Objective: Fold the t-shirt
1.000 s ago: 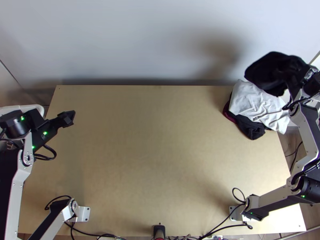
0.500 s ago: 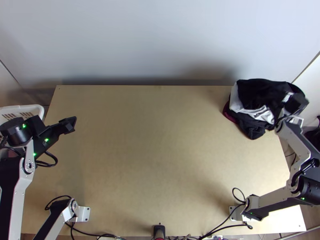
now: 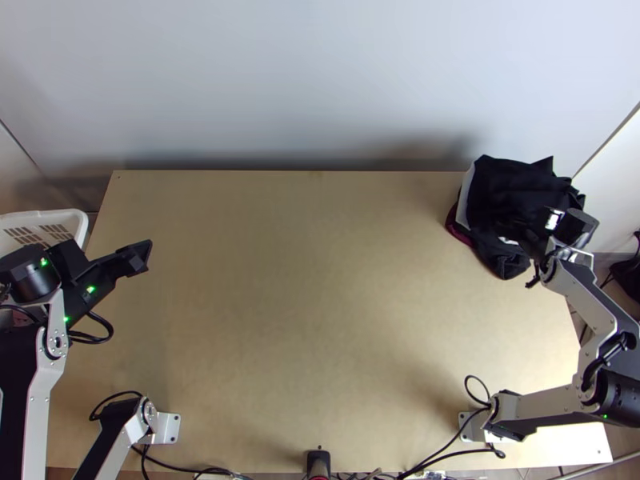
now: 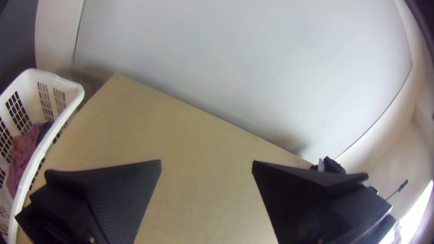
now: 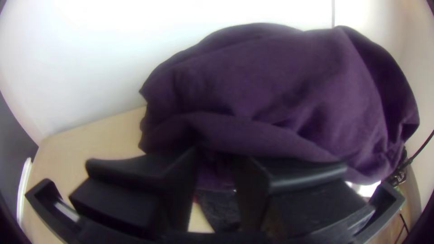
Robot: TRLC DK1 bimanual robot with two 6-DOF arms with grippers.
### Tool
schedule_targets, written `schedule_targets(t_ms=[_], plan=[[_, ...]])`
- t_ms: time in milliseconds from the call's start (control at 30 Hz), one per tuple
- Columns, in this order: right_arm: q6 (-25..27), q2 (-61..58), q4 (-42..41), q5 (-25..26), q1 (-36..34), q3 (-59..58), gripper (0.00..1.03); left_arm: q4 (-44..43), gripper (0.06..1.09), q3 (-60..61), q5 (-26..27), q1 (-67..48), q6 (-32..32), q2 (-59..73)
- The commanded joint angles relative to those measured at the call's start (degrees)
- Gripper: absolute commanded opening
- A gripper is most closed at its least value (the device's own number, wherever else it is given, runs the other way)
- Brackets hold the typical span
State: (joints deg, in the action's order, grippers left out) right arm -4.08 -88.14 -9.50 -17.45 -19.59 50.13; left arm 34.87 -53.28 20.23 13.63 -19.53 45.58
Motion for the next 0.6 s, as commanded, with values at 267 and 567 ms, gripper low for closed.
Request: schedule_targets(t_ms=[267, 567], plan=[[1.1, 11.8, 16.9, -3.5, -3.5, -0.4, 0.98, -1.0, 1.03, 2.5, 0.4, 0.4, 1.3, 0.1], [14.1, 27.0, 40.8, -4.1, -2.4, -2.6, 0.98, -0.6, 1.03, 3.7, 0.5, 1.3, 2.4, -1.5]])
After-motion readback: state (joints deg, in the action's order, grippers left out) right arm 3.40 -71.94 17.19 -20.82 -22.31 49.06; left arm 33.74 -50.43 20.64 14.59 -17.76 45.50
